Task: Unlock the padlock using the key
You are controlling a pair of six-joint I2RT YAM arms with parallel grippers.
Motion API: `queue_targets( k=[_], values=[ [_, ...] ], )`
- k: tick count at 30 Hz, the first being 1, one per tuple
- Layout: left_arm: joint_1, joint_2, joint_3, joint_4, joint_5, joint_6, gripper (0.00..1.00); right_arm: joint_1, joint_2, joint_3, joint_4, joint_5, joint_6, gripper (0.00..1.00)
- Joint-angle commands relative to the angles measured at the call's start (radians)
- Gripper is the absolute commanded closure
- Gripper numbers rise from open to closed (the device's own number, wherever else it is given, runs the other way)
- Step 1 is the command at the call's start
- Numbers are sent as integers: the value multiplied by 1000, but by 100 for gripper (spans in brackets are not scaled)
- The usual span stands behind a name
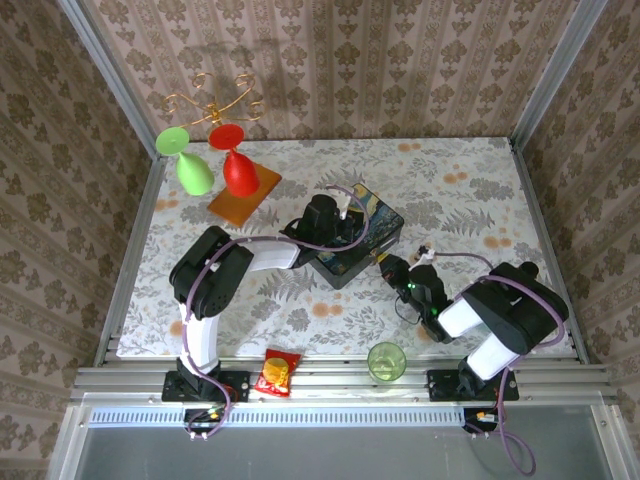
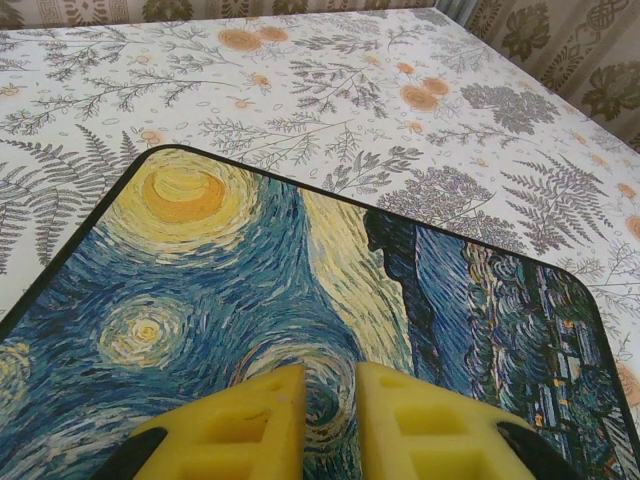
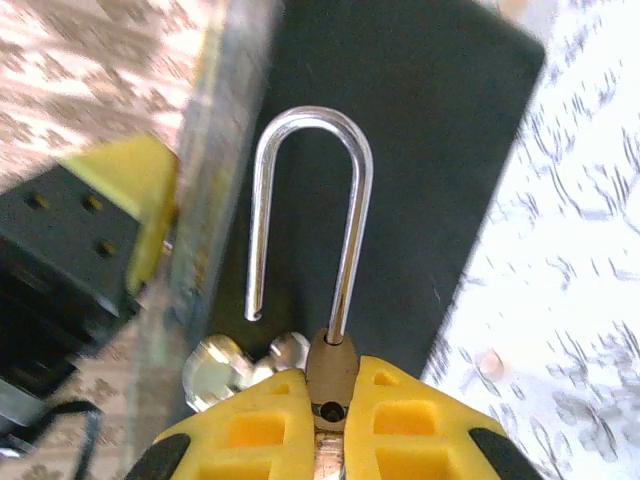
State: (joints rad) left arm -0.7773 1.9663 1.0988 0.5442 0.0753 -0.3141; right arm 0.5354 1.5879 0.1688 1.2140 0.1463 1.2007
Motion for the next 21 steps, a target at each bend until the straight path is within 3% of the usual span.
queue_targets(
  k=[1, 3, 4, 6, 8, 11, 13, 15, 18, 21],
  values=[
    [4, 88, -83, -286, 19, -33, 79, -24, -55, 21, 27, 8, -21, 100],
    [10, 79, -74, -300, 16, -25, 75, -41, -115, 28, -93, -5, -31, 100],
    [13, 68, -61, -322, 6, -15, 69, -63, -165, 39, -206, -40, -40, 100],
    [19, 28, -30, -373, -21, 6, 57, -105, -309, 77, -494, -102, -94, 100],
    [21, -23, 20, -440, -55, 42, 39, -138, -487, 166, -916, -127, -214, 100],
    [20, -100, 85, -512, -82, 92, 25, -208, -619, 282, -1291, -225, -385, 100],
    [13, -148, 123, -578, -87, 117, 18, -285, -626, 331, -1439, -361, -452, 100],
    [-3, -189, 156, -667, -82, 148, 0, -347, -600, 351, -1503, -500, -507, 100],
    [-63, -210, 185, -824, -111, 185, 0, -370, -539, 357, -1512, -651, -556, 100],
    [-160, -193, 183, -942, -249, 221, 0, -367, -462, 383, -1482, -735, -565, 100]
  ],
)
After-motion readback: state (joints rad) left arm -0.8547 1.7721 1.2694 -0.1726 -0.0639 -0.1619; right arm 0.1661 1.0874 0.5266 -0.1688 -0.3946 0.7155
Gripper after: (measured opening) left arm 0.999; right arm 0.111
